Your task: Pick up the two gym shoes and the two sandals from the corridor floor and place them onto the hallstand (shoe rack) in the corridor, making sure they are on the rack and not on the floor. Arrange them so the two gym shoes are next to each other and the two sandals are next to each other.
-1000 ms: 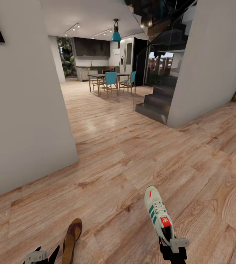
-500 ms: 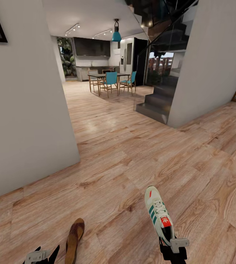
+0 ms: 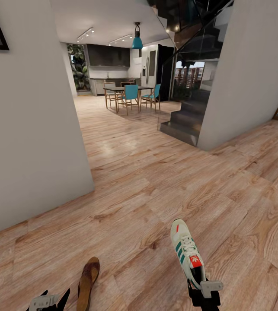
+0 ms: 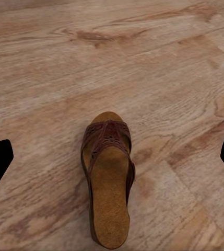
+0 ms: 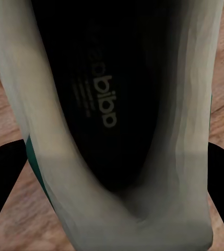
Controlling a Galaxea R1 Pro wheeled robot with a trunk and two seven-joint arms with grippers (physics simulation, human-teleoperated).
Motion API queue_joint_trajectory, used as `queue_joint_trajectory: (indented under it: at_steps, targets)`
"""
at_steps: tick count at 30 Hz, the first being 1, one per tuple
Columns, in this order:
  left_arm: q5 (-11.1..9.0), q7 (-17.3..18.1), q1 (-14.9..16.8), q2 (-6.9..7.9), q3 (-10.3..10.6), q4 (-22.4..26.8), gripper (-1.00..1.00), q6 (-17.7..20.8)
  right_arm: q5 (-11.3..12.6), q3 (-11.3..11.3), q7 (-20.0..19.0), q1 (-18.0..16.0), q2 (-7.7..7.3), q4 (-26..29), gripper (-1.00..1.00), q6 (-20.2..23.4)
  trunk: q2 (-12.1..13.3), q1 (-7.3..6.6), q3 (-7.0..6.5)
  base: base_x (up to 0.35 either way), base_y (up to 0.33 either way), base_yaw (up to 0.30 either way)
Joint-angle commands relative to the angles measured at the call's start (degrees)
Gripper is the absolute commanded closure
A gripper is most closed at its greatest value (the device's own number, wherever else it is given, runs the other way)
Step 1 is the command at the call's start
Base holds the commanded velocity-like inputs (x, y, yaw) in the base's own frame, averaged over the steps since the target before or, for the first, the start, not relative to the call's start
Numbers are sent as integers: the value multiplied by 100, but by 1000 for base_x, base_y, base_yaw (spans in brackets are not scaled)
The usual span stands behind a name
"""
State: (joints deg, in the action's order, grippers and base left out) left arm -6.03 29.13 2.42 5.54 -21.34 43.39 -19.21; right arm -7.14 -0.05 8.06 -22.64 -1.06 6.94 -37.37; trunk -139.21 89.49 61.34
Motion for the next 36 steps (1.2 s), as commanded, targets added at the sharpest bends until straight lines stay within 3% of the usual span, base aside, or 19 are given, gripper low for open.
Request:
queue_joint_trajectory:
  at_steps: [1, 9, 13, 18, 21, 25, 26, 29, 33, 36]
  targets:
    - [-59, 53, 4, 0, -11, -6, -100, 14, -61, -2, 52, -3, 0, -2, 100, -7, -2, -1, 5, 0, 0, 0]
    - [-49, -39, 73, -22, 29, -20, -100, 83, -44, -36, 56, -7, -8, 83, 100, -4, -2, -1, 5, 0, 0, 0]
    - [-42, -226, 108, -47, 56, -19, -100, 120, -43, -44, 56, -10, -53, 423, 100, 30, -2, -1, 5, 0, 0, 0]
    - [-49, -653, 251, -77, 202, 34, -100, 182, -42, -48, 55, -12, -95, 1212, 100, 422, -2, -1, 5, 0, 0, 0]
    - [-46, -955, 512, -96, 460, 27, -100, 361, -38, -53, 38, -12, -157, 1932, 100, 1136, -2, -1, 5, 0, 0, 0]
    - [-34, -1353, 818, -108, 1001, 17, -100, 788, -8, -75, -11, -22, -320, 3120, 100, 2441, -2, -1, 5, 0, 0, 0]
    - [-17, -1554, 934, -112, 1236, 23, -100, 977, 1, -80, -17, -25, -337, 3318, 100, 2642, -2, -1, 5, 0, 0, 0]
    - [1, -2033, 1166, -119, 1647, 36, -100, 1344, 25, -92, -35, -35, -376, 4071, 100, 3335, -2, -1, 5, 0, 0, 0]
    - [-2, -2545, 1499, -126, 1984, 43, -100, 1810, 39, -89, -82, -40, -370, 4871, 100, 3944, -2, -1, 5, 0, 0, 0]
    - [-3, -2750, 1751, -127, 2109, 39, -100, 2176, 43, -90, -197, -42, -364, 5315, 100, 4222, -2, -1, 5, 0, 0, 0]
